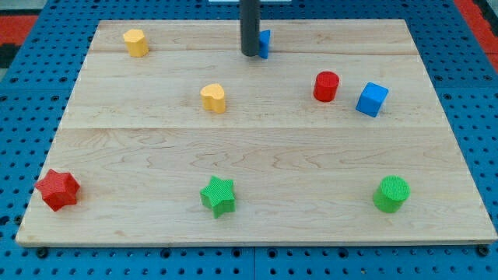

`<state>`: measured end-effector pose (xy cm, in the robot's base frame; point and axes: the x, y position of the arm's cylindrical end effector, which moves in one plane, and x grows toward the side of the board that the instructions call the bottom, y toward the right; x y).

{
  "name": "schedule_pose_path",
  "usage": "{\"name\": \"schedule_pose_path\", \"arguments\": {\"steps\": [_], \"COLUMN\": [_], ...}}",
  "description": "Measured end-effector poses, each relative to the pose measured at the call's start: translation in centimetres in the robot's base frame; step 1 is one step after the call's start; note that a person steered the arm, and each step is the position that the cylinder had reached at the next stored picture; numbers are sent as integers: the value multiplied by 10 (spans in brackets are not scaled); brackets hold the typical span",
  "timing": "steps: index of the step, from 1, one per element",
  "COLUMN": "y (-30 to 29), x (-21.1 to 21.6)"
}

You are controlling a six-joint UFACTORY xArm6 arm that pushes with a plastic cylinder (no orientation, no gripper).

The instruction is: Place the yellow heart diagonally top right of the red circle

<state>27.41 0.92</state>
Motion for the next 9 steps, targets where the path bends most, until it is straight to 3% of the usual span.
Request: {"name": "schedule_pose_path", "arguments": {"steps": [1, 2, 4, 5, 7, 8, 9], "y": [5, 53, 71, 70, 35, 67, 137], "x": [22, 37, 37, -3, -12, 5, 12]}}
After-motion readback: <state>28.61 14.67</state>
